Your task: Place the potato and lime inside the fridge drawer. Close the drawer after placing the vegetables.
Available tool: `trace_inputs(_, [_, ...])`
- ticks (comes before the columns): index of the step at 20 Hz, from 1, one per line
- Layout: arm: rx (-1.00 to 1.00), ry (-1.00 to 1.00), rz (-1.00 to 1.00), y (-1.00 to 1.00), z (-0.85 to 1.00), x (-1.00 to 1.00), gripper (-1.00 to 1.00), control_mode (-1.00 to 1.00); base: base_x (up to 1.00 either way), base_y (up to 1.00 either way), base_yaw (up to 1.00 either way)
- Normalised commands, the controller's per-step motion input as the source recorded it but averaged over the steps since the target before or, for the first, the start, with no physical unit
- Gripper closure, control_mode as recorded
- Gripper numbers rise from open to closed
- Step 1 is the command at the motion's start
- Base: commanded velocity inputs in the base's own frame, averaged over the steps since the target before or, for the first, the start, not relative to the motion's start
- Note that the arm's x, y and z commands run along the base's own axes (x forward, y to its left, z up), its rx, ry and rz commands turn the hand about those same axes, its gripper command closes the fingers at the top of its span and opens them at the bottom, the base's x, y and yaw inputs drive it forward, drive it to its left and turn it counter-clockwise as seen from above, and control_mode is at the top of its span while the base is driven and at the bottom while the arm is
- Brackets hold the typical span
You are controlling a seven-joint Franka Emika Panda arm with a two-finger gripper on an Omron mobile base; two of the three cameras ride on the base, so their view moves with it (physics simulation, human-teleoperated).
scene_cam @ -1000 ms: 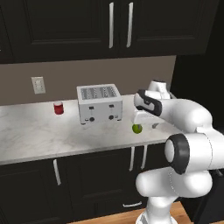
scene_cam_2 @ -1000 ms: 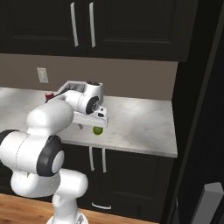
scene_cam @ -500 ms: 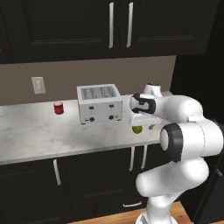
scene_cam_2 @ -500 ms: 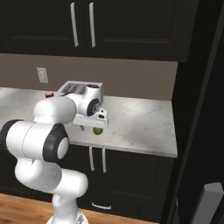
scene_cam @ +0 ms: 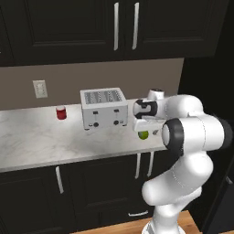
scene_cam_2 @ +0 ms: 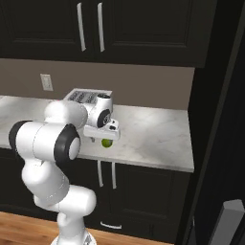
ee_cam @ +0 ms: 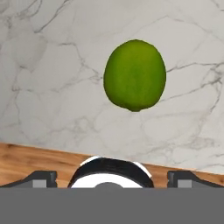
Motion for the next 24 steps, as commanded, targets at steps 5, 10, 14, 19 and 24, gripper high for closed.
trace_inputs(5, [0.0,0.0,0.0,-0.01,-0.14,0.3,-1.0,-1.0,0.0,0.0,0.0])
trace_inputs(10, [0.0,0.0,0.01,0.0,-0.2,0.23,-1.0,-1.0,0.0,0.0,0.0])
trace_inputs(14, [0.0,0.0,0.0,0.0,-0.26,0.21,-1.0,-1.0,0.0,0.0,0.0])
trace_inputs(19, [0.0,0.0,0.01,0.0,-0.26,0.24,-1.0,-1.0,0.0,0.0,0.0])
trace_inputs(24, [0.0,0.0,0.03,0.0,-0.17,0.24,-1.0,-1.0,0.0,0.0,0.0])
